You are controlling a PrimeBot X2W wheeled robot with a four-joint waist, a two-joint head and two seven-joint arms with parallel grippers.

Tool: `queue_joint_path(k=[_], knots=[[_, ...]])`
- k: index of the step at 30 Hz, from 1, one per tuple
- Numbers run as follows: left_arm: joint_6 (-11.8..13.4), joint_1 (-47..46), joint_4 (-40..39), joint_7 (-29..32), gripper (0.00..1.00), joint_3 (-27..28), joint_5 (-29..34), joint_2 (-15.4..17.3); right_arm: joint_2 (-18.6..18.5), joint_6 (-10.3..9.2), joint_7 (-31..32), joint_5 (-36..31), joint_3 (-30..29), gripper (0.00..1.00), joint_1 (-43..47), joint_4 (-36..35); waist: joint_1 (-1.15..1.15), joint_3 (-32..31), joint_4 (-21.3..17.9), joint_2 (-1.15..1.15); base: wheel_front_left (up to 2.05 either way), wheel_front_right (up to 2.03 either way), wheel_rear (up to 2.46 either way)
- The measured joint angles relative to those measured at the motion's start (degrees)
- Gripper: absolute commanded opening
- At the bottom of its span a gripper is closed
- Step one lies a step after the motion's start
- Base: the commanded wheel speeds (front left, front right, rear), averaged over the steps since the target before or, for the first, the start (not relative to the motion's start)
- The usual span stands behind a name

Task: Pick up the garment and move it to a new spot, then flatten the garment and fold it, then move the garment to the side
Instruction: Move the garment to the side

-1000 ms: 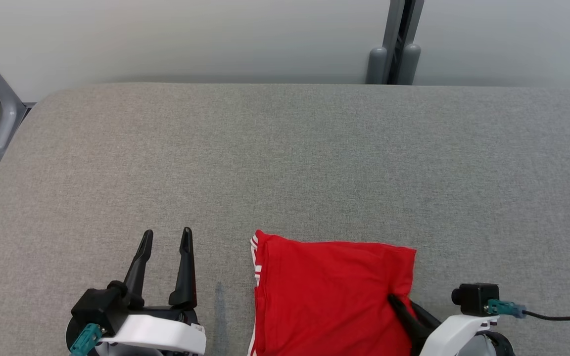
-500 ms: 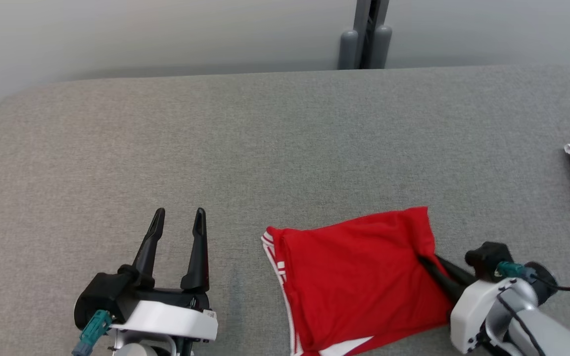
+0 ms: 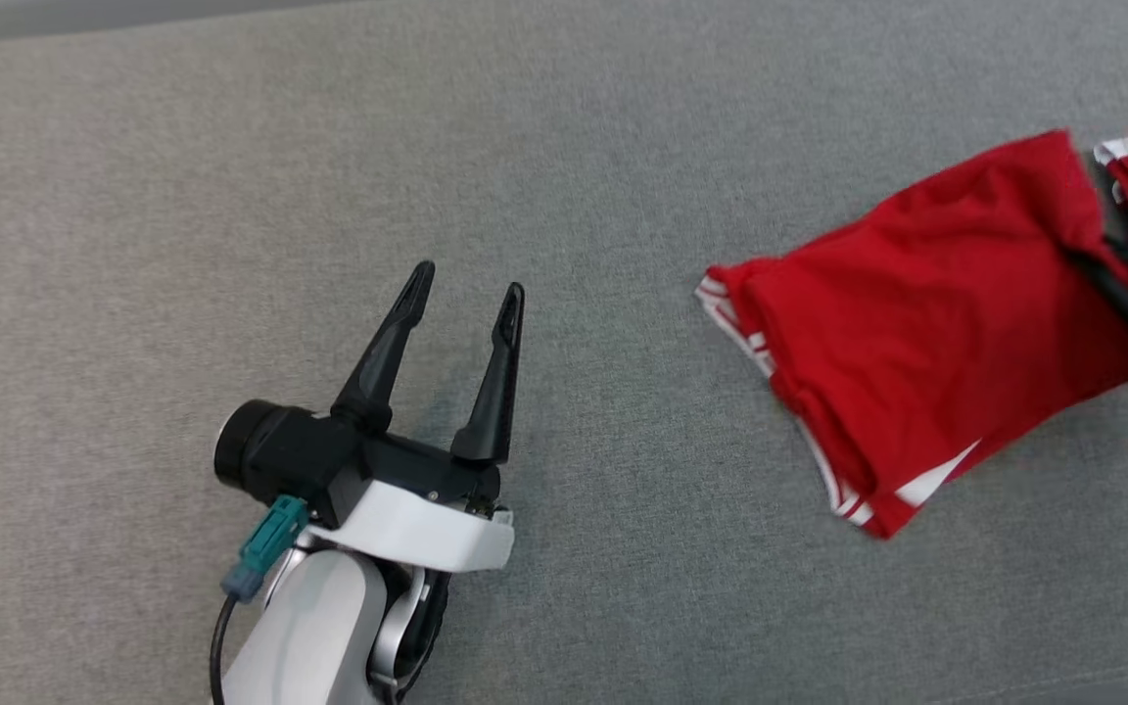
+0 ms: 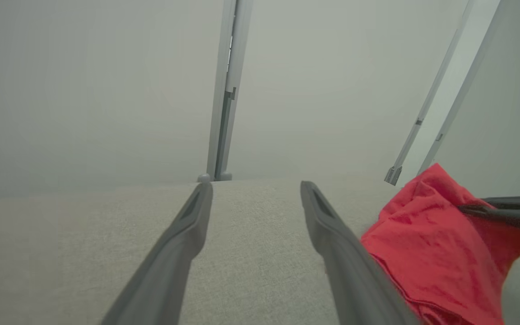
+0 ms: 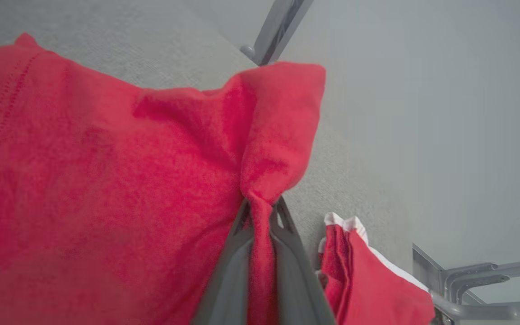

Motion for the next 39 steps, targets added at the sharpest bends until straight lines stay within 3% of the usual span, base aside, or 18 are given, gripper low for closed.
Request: queue_joint_path(k=[10, 18, 28, 36, 37, 38, 39], knots=[[-0.25, -5.08, 2.16, 0.00, 1.00, -1.94, -0.16, 0.01, -11.57, 0.00, -0.94, -1.30, -8.51, 0.00, -3.60, -2.70, 0.00, 9.11, -3.78, 0.00, 0.00, 0.00, 0.00], [-0.54, -5.25, 2.64, 0.00, 1.00, -1.85, -0.14, 0.05, -17.97, 0.00, 1.00, -1.09, -16.95, 0.00, 1.63, -0.35, 0.00, 10.97, -3.34, 0.00, 0.00, 0.00, 0.00], [-0.77, -7.10, 2.25, -0.03, 1.00, -2.58, 0.82, -0.03, -15.60, 0.00, -0.85, -0.78, -22.46, 0.00, 3.78, 10.95, 0.00, 14.47, -1.45, 0.00, 0.00, 0.00, 0.00], [-0.47, -8.39, 0.79, -0.44, 1.00, -2.90, 1.38, -0.83, -11.37, 0.00, -4.13, -7.50, -26.29, 0.00, 0.17, 21.65, 0.00, 18.12, 0.74, 0.00, 0.00, 0.00, 0.00], [-0.47, -8.39, 0.64, -0.45, 1.00, -2.91, 1.42, -0.98, -10.77, 0.00, -4.50, -8.39, -26.81, 0.36, -0.32, 22.83, 0.00, 18.37, 0.97, 0.00, 0.00, 0.00, 0.00], [-0.47, -8.41, 0.52, -0.46, 1.00, -2.91, 1.42, -1.05, -10.16, 0.00, -4.70, -9.40, -27.16, 1.00, -0.80, 23.69, 0.00, 18.53, 1.16, 0.00, 0.00, 0.00, 0.00], [-0.47, -8.41, 0.45, -0.47, 1.00, -2.91, 1.42, -1.12, -9.44, 0.00, -5.02, -9.98, -27.40, 1.00, -0.97, 24.41, 0.00, 18.61, 1.32, 0.00, 0.00, 0.00, 0.00]])
